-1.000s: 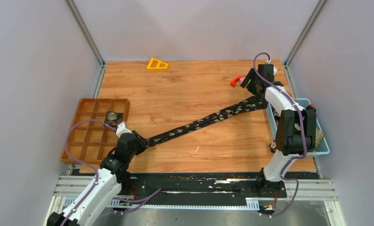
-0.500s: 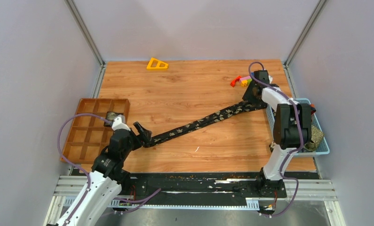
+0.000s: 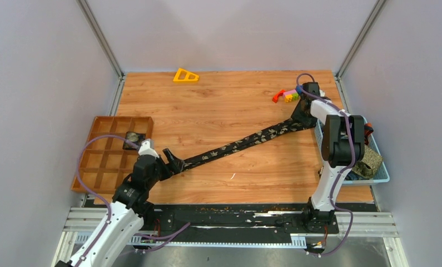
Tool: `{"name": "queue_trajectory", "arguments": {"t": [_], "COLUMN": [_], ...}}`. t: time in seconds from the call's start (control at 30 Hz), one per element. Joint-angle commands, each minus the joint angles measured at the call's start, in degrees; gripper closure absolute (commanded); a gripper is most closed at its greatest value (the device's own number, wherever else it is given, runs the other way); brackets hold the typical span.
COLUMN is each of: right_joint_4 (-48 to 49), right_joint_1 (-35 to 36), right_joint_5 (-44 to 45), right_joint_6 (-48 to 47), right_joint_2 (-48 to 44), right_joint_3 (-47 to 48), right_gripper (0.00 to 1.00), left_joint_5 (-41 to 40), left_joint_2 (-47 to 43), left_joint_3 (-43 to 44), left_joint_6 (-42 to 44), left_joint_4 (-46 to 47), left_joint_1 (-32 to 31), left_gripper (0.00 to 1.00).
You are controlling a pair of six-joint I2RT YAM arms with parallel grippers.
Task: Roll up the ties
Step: Flatten out the tie at the center of the board.
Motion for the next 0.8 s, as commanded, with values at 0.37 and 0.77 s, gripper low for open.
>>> {"name": "queue_trajectory", "arguments": {"t": [0.37,0.77], "right_joint_4": [1.0,-1.0], "right_joint_1": [-0.5,-0.6], "right_joint_5": [0.3,1.7], "right_joint_6": [-1.7,-0.8], "right_joint_2": [2.7,5.4], "right_joint_3": [6.3,7.8], "right_gripper": [0.6,0.61], "left_joint_5": [4.5,4.6], "left_joint_2": [3.4,4.0], "left_joint_3": [-9.0,-9.3], "left_joint_6": [1.4,1.4], "left_joint_4": [13.8,14.7], "left_joint_1": [0.2,0.2], "left_gripper": [0.14,0.17]}}
